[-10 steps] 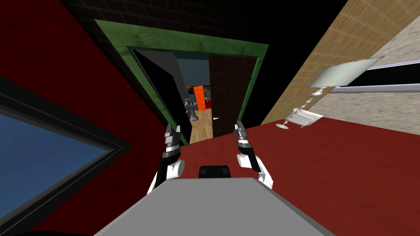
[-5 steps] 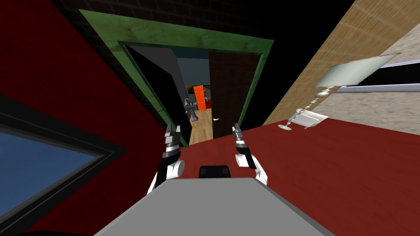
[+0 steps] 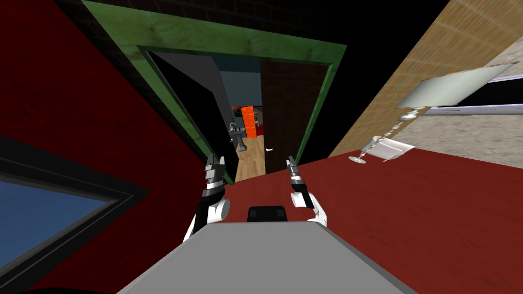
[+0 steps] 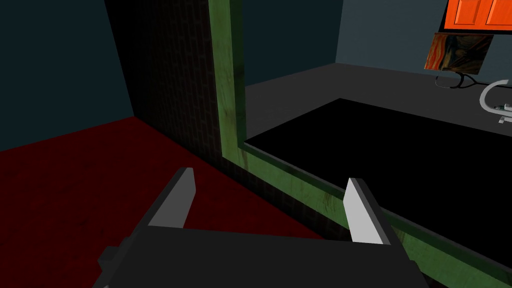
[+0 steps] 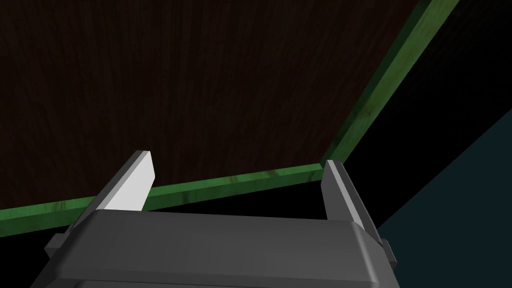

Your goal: Push the door open

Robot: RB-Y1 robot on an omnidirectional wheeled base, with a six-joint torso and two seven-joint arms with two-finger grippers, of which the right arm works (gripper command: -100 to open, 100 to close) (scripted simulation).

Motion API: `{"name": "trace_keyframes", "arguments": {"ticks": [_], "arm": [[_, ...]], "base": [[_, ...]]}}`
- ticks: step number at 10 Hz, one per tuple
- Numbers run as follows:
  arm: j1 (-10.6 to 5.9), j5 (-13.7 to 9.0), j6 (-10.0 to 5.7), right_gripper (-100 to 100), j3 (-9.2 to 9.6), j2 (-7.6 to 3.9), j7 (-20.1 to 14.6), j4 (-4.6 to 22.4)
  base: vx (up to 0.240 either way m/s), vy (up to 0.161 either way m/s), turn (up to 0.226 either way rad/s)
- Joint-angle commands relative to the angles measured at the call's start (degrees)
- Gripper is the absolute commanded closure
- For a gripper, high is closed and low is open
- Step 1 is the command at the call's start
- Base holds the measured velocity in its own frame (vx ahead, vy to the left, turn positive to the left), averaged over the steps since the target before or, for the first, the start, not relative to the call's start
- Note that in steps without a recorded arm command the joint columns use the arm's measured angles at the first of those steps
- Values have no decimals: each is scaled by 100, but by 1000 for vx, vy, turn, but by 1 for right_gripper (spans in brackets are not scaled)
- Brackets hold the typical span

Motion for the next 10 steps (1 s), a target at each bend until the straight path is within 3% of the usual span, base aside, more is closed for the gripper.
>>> {"name": "trace_keyframes", "arguments": {"ticks": [1,3,4,7,10], "arm": [[-115,-28,-36,-100,38,-30,-19,269],[-251,-65,-132,-100,89,-57,-39,644],[-251,-65,-132,-100,89,-57,-39,660],[-387,-101,-228,-100,139,-83,-60,1052],[-591,-156,-373,-100,215,-109,-90,1632]], "base": [[89,-2,15],[104,-5,14],[61,-23,8],[64,-9,11],[81,-11,13]]}}
